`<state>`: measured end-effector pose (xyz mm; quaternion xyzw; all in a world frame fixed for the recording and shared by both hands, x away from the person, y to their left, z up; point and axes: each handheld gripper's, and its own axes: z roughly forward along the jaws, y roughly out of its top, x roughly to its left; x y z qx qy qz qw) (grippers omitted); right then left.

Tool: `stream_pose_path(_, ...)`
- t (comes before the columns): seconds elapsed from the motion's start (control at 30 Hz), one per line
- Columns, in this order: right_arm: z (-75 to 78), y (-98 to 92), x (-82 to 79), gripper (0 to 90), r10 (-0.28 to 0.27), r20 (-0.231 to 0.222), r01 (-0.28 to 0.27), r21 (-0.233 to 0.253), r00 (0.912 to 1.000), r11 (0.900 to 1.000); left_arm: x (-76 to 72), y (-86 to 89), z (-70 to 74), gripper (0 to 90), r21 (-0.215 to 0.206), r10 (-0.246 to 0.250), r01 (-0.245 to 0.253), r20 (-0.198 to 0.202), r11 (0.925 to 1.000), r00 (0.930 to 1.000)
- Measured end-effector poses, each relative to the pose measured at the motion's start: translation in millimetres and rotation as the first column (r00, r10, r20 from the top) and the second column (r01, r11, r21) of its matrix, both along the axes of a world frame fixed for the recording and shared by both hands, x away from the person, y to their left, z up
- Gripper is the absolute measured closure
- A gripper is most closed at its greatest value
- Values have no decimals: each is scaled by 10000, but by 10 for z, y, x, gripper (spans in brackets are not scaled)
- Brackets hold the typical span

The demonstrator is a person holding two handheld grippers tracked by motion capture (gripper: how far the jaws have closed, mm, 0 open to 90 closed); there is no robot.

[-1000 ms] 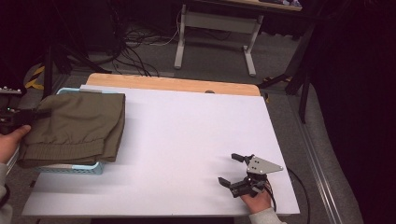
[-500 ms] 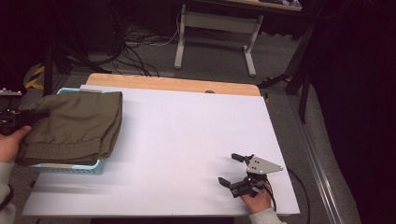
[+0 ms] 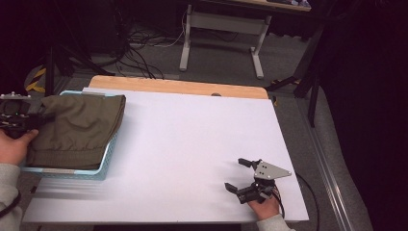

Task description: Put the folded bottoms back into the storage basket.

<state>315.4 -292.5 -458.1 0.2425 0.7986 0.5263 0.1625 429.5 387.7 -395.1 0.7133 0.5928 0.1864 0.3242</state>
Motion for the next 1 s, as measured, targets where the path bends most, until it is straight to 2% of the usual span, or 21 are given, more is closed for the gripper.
stream_pose_path(0.07, 0, -1, 0, 5, 1, 0, -1, 7, 10000, 10000, 2, -11, -29, 687, 100, 5, -5, -45, 10000, 10000)
stream_pose_path(0.13, 0, -1, 0, 5, -1, -7, 1, 7, 10000, 10000, -2, -12, -24, 618, 30, -25, 25, 126, 10000, 9999)
stream_pose_path(0.2, -1, 2, 0, 5, 8, -15, -8, 2, 10000, 10000, -5, -30, 7, 505, 100, -32, 29, 348, 9999, 9994)
stream_pose_path(0.3, -2, 5, -1, 5, -2, -25, 2, -10, 10000, 10000, -4, -53, 49, 442, 162, -162, 153, 549, 9998, 9984)
stream_pose_path(0.37, -2, 5, 0, 5, -3, -26, 3, -10, 10000, 10000, 4, -89, 90, 412, 143, -248, 237, 811, 9996, 9964)
stream_pose_path(0.4, -3, 5, 0, 5, -3, -28, 3, -16, 10000, 10000, 19, -142, 130, 416, 301, -365, 335, 1050, 9990, 9938)
stream_pose_path(0.47, -2, 6, 0, 5, -17, -14, 17, -53, 10000, 10000, 54, -206, 152, 453, 590, -470, 404, 1156, 9974, 9922)
stream_pose_path(0.5, -2, 6, 0, 5, -17, -14, 17, -53, 10000, 10000, 54, -206, 152, 470, 590, -470, 404, 1156, 9974, 9922)
stream_pose_path(0.53, -2, 6, -1, 5, -17, -19, 17, -58, 10000, 10000, 115, -266, 149, 486, 959, -561, 456, 1096, 9943, 9924)
stream_pose_path(0.6, -2, 6, -1, 5, -16, -19, 16, -54, 10000, 10000, 142, -286, 143, 528, 1068, -554, 444, 1029, 9933, 9931)
stream_pose_path(0.67, -2, 2, -2, 5, 2, -21, -2, -27, 10000, 10000, 265, -338, 96, 599, 1494, -246, 142, 683, 9887, 9974)
stream_pose_path(0.7, -1, 1, -2, 5, 4, -21, -4, -22, 10000, 10000, 301, -349, 75, 646, 1575, -12, -67, 504, 9875, 9987)
stream_pose_path(0.8, -1, 0, -2, 5, 29, -17, -29, -9, 10000, 10000, 382, -363, 9, 740, 1689, 290, -288, 12, 9852, 9996)
stream_pose_path(0.93, -2, 1, -4, 5, 41, -17, -41, -17, 10000, 10000, 452, -411, -93, 800, 2158, 386, -249, -591, 9761, 9975)
stream_pose_path(0.97, -2, 1, -4, 5, 41, -17, -41, -17, 10000, 10000, 452, -411, -93, 806, 2158, 386, -249, -591, 9761, 9975)
stream_pose_path(1.0, -2, 1, -4, 5, 40, -12, -40, -30, 10000, 10000, 475, -413, -138, 806, 2205, 381, -169, -922, 9752, 9950)
